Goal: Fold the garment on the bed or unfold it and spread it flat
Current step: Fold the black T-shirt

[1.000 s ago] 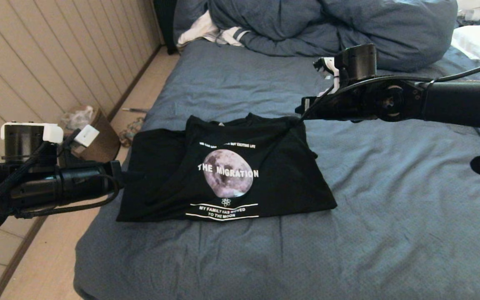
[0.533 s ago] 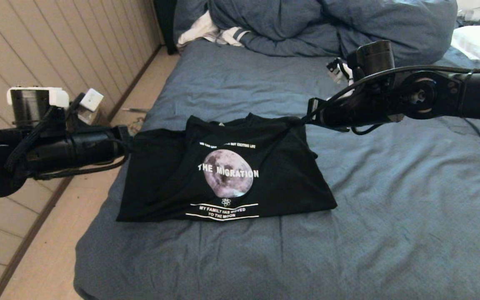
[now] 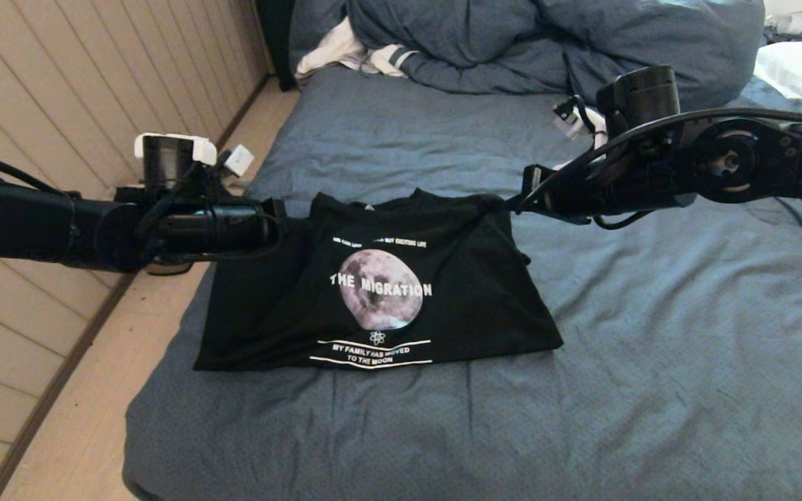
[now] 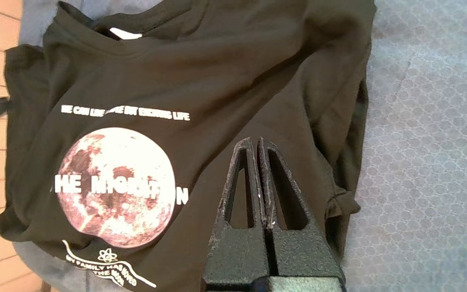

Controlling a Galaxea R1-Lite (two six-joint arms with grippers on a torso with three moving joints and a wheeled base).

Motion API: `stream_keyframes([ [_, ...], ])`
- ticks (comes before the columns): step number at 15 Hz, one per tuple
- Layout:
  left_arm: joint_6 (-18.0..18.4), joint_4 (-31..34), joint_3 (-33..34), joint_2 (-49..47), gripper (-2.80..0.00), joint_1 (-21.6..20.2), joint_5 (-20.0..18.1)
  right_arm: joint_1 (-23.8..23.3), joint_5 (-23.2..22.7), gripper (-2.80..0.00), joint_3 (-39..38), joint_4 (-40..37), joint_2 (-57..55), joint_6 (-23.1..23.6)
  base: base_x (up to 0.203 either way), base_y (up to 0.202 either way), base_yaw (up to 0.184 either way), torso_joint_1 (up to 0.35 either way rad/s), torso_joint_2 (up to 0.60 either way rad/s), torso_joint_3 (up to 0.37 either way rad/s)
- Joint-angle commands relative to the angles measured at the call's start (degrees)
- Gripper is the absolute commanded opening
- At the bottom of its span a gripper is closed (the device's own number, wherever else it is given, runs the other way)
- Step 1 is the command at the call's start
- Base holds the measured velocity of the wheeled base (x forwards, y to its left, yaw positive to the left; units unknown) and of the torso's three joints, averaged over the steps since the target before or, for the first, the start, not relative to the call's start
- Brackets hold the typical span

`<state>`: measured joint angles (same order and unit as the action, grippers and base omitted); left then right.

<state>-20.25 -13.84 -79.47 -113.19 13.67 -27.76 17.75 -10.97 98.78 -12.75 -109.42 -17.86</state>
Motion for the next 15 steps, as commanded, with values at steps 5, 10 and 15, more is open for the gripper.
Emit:
stream_keyframes([
  [5,-0.14,1.97,1.52,0.04,-2.80,-0.89,2.17,0.09,-0.01,-2.80,-0.07,-0.08,-0.06,-0.05,0.000,0.000,0.000,0.000,0.00,0.000],
  [10,0.34,0.57,8.61,2.71,-2.80,-0.34,2.01,0.18,0.07,-2.80,0.12,-0.08,-0.51,0.02,0.000,0.000,0.000,0.000,0.00,0.000],
  [15,0.20,-1.31,8.98,3.78,-2.80,-0.46,2.35,-0.21,-0.09,-2.80,-1.03,-0.58,-0.35,0.11,0.000,0.000,0.000,0.000,0.00,0.000],
])
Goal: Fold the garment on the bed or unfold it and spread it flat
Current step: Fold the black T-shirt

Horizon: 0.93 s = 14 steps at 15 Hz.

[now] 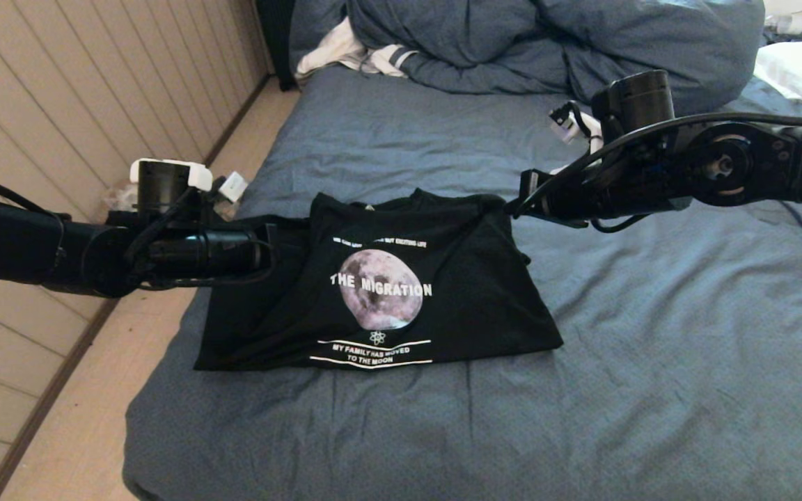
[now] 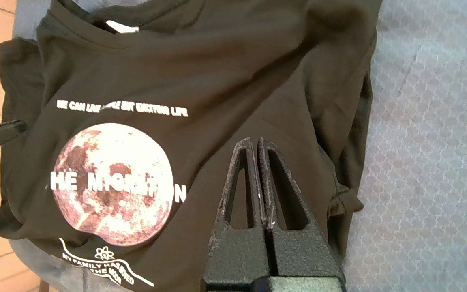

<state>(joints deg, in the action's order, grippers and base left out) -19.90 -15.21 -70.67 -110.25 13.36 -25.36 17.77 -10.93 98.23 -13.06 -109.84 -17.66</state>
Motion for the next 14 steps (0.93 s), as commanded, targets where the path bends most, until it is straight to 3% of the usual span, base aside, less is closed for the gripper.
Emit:
stream_keyframes([
  [1,-0.23,0.23,0.20,1.19,-2.80,-0.24,0.36,-0.43,-0.07,-2.80,-1.05,-0.39,0.18,-0.11,0.000,0.000,0.000,0.000,0.00,0.000],
  [3,-0.47,0.31,0.36,3.24,-2.80,-0.97,3.70,-1.67,-0.52,-2.80,-3.99,-0.64,-0.15,-0.30,0.000,0.000,0.000,0.000,0.00,0.000],
  [4,-0.72,0.37,0.62,4.91,-2.80,-1.54,4.65,-2.07,-1.24,0.00,-5.18,-1.86,-0.35,0.33,0.000,0.000,0.000,0.000,0.00,0.000],
  [6,-1.35,0.50,1.13,8.13,-2.80,-3.42,5.16,-2.56,-2.84,0.00,-5.51,-3.75,-0.47,4.02,0.000,0.000,0.000,0.000,0.00,0.000],
  [10,-3.11,-0.13,5.67,11.25,-2.80,-4.40,4.97,-3.34,-5.26,0.00,-0.48,-14.21,-2.49,5.27,0.000,0.000,0.000,0.000,0.00,0.000],
  [14,-2.96,0.00,6.77,11.90,-2.80,-4.39,4.44,-4.59,-5.06,0.00,0.29,-14.68,-4.11,5.88,0.000,0.000,0.000,0.000,0.00,0.000],
])
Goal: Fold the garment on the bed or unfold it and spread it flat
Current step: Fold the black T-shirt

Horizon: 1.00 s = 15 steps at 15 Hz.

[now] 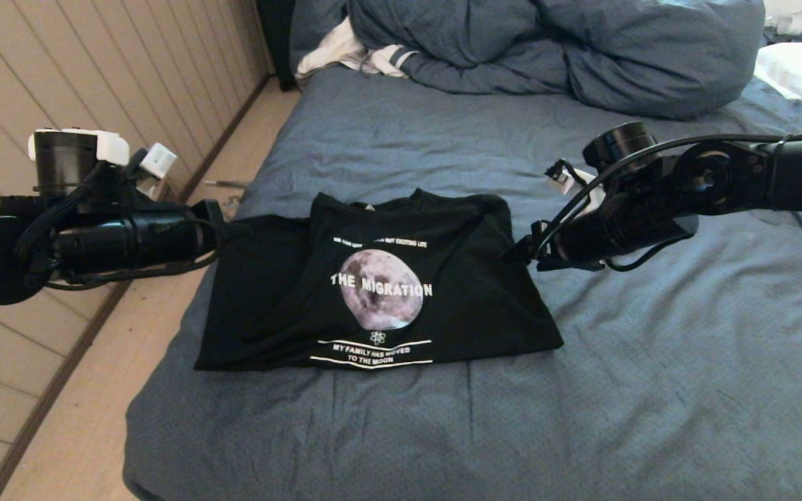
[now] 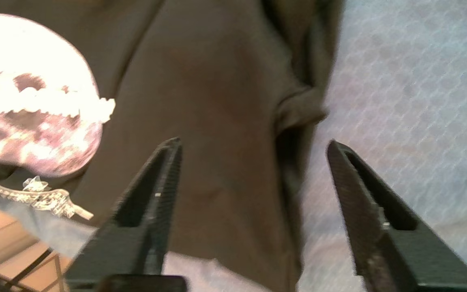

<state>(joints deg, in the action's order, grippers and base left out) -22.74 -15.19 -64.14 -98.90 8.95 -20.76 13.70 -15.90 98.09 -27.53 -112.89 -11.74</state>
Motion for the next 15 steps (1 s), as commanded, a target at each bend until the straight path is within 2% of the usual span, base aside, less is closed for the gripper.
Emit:
stream_keyframes([
  [1,-0.12,-0.09,0.66,0.46,-2.80,0.10,-0.21,-0.51,0.02,0.00,0.49,-0.24,-1.80,-0.03,0.000,0.000,0.000,0.000,0.00,0.000],
  [7,-0.25,-0.17,1.41,0.16,-2.80,0.98,-0.31,0.48,-0.12,0.00,2.93,0.19,-8.25,0.49,0.000,0.000,0.000,0.000,0.00,0.000],
  [11,-0.52,-0.14,1.83,-0.07,-2.80,1.86,-0.42,4.33,-0.27,0.00,7.84,0.12,-13.89,0.01,0.000,0.000,0.000,0.000,0.00,0.000],
  [13,-0.56,-0.10,1.88,-0.16,-2.80,2.13,-0.42,5.52,-0.27,0.00,11.06,0.03,-15.17,-1.81,0.000,0.000,0.000,0.000,0.00,0.000],
  [14,-0.56,-0.19,1.91,-0.25,-2.80,2.13,-0.42,6.19,-0.21,-2.80,12.33,-0.11,-15.56,-2.72,0.000,0.000,0.000,0.000,0.00,0.000],
  [15,-0.56,-0.19,1.83,-0.51,-2.80,2.13,-0.35,6.49,-0.19,-2.80,13.01,-0.20,-16.07,-2.91,0.000,0.000,0.000,0.000,0.00,0.000],
])
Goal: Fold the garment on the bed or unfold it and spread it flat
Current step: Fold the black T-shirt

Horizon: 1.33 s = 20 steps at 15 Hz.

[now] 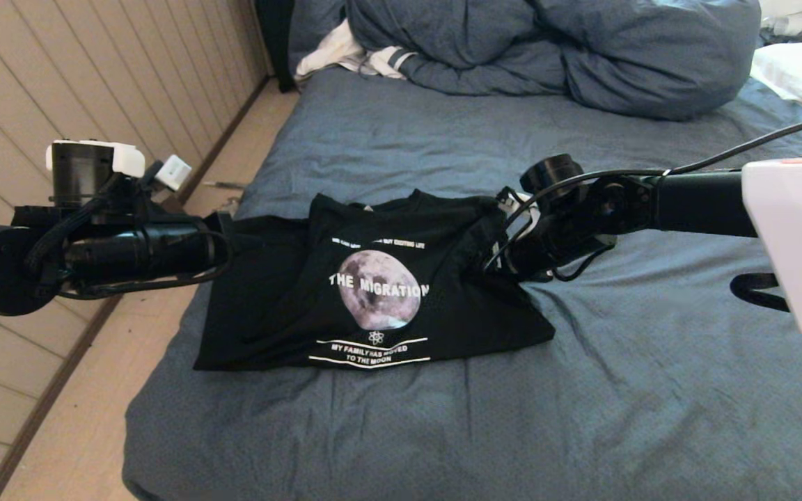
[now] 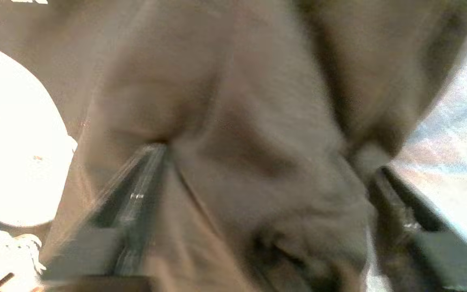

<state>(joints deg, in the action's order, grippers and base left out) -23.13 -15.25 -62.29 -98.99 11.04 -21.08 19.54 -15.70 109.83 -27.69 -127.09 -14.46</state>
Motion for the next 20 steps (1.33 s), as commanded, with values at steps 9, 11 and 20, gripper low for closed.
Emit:
stream_keyframes([
  [9,0.11,-0.07,1.03,-1.29,-2.80,1.44,-0.02,-2.48,-0.29,-2.80,-6.97,-0.19,6.55,0.02,0.000,0.000,0.000,0.000,0.00,0.000],
  [11,0.11,-0.13,1.21,-0.97,-2.80,1.53,-0.02,-4.54,-0.29,-2.80,-6.97,-1.05,8.08,0.35,0.000,0.000,0.000,0.000,0.00,0.000],
  [20,0.37,-0.04,1.56,-0.06,-2.80,1.62,-0.02,-14.82,-0.50,-2.80,-8.56,-9.54,11.78,3.98,0.000,0.000,0.000,0.000,0.00,0.000],
])
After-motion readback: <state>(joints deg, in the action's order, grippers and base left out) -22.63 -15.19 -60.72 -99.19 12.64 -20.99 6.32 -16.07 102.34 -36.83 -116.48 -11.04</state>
